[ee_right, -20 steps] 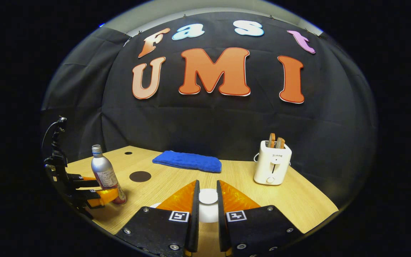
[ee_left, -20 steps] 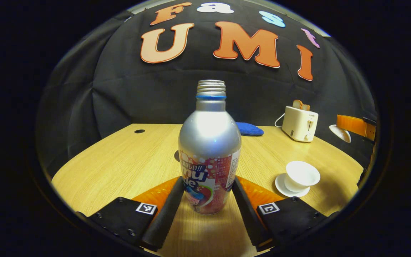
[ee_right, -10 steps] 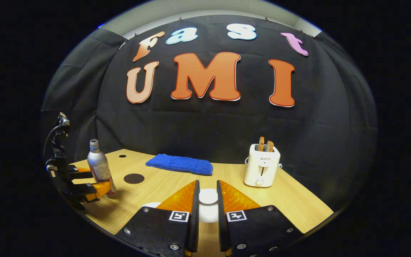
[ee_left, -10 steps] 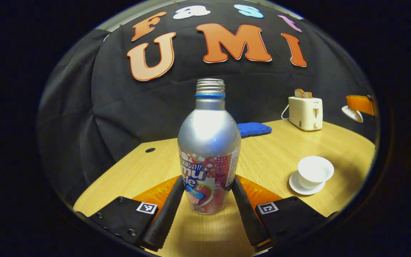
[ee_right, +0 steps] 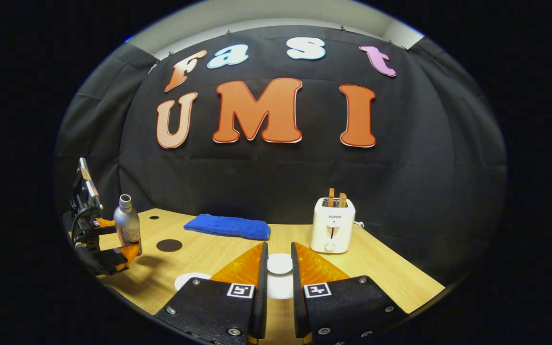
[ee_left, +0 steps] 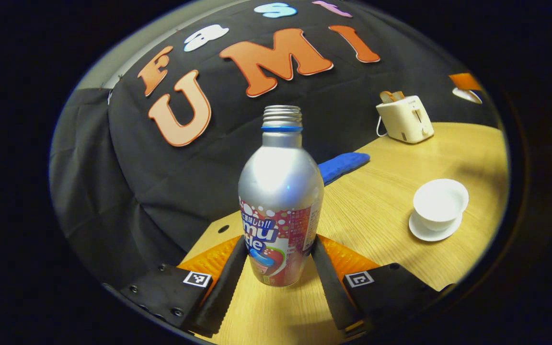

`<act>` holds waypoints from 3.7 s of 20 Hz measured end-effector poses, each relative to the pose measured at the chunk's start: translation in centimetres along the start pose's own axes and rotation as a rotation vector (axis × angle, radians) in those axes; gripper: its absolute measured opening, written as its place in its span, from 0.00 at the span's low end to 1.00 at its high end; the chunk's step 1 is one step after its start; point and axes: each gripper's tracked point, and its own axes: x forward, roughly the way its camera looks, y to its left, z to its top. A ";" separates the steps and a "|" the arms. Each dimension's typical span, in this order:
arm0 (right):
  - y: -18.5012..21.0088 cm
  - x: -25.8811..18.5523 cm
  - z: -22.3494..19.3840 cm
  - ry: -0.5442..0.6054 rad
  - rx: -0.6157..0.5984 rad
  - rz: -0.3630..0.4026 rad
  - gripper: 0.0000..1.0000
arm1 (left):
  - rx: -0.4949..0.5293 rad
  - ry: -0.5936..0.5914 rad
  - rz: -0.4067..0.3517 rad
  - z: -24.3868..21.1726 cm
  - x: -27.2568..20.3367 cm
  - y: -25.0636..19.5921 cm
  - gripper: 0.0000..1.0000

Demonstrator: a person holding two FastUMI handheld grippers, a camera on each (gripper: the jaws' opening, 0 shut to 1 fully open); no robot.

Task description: Open the teacup lid with one hand, grasp the water bottle and pour water into the teacup with the other hand; after pouring, place the water bottle on the coaster and then close the teacup lid.

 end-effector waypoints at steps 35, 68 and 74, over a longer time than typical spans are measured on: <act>-4.1 -1.9 -0.9 -0.015 0.033 -0.064 0.23 | 1.011 -0.220 0.080 6.1 1.5 -2.3 0.84; -5.0 -2.7 0.2 -0.055 0.032 -0.055 0.23 | 1.457 -0.324 0.107 10.7 2.4 -3.5 0.83; -4.8 -3.1 0.8 -0.073 0.032 -0.052 0.23 | 1.487 -0.335 0.136 11.4 2.6 -3.0 0.83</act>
